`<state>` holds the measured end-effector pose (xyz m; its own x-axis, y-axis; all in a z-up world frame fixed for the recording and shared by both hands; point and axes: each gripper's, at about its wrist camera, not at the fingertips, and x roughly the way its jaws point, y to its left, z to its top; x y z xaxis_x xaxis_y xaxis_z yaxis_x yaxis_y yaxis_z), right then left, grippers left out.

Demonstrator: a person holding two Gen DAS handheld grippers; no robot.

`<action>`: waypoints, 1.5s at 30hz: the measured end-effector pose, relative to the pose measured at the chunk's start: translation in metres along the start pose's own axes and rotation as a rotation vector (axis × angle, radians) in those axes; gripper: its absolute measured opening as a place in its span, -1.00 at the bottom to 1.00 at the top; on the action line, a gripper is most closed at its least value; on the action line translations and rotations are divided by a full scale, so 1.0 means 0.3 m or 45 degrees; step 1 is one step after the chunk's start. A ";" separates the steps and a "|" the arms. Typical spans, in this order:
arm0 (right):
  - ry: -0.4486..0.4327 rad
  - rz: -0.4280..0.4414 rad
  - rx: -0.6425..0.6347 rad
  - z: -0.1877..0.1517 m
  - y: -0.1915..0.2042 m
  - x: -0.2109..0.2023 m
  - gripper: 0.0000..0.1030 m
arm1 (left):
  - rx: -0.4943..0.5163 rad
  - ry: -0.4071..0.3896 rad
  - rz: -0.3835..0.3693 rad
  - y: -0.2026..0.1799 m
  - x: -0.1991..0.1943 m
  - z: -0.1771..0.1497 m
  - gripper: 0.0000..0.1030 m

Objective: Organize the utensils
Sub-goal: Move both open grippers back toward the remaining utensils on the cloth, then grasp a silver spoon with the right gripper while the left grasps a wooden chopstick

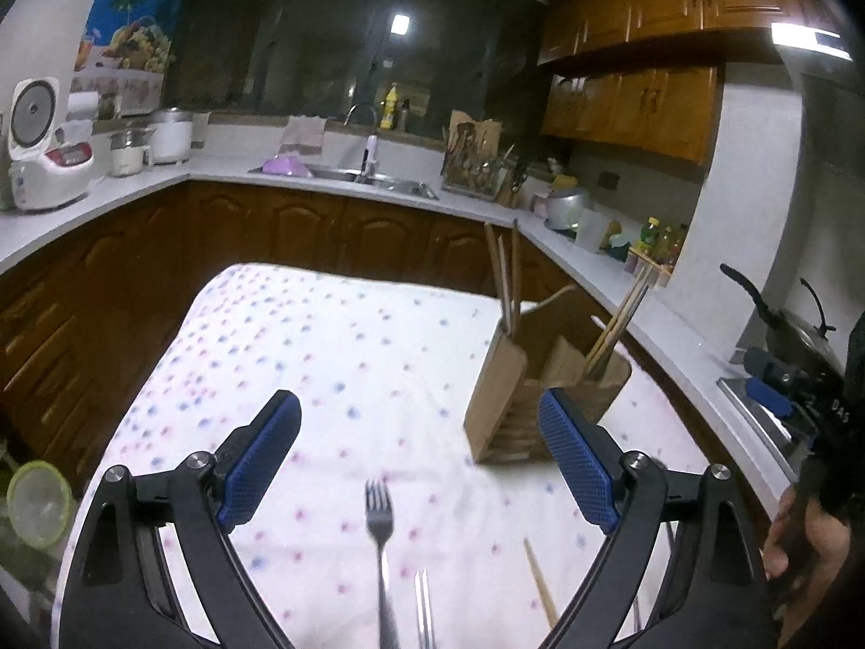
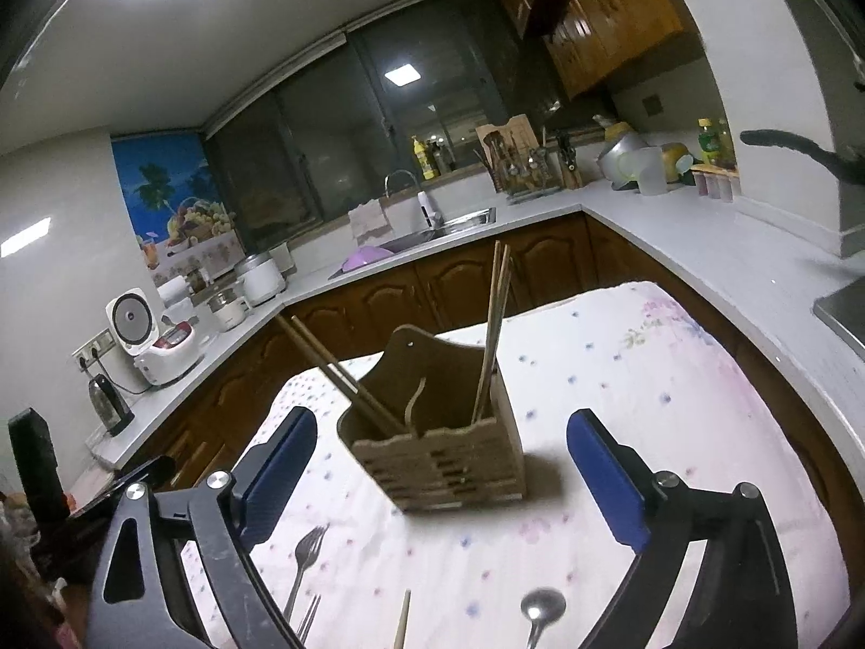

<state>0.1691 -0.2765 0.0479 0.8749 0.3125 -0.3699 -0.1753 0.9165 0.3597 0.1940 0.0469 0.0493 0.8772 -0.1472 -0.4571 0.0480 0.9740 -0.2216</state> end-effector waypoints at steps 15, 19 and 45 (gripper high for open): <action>0.106 -0.023 -0.003 -0.186 -0.004 -0.117 0.85 | -0.018 0.140 -0.009 0.018 -0.078 -0.170 0.78; 0.159 -0.034 0.016 -0.238 -0.024 -0.119 0.85 | 0.007 0.167 -0.016 -0.005 -0.081 -0.197 0.78; 0.465 -0.163 0.051 -0.407 -0.156 0.074 0.14 | 0.149 0.552 -0.100 -0.229 0.209 -0.338 0.64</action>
<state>0.1415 -0.2818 -0.0817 0.6692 0.2715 -0.6917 -0.0513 0.9455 0.3215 0.1971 -0.0467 -0.0515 0.5889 -0.2557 -0.7667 0.1821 0.9662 -0.1824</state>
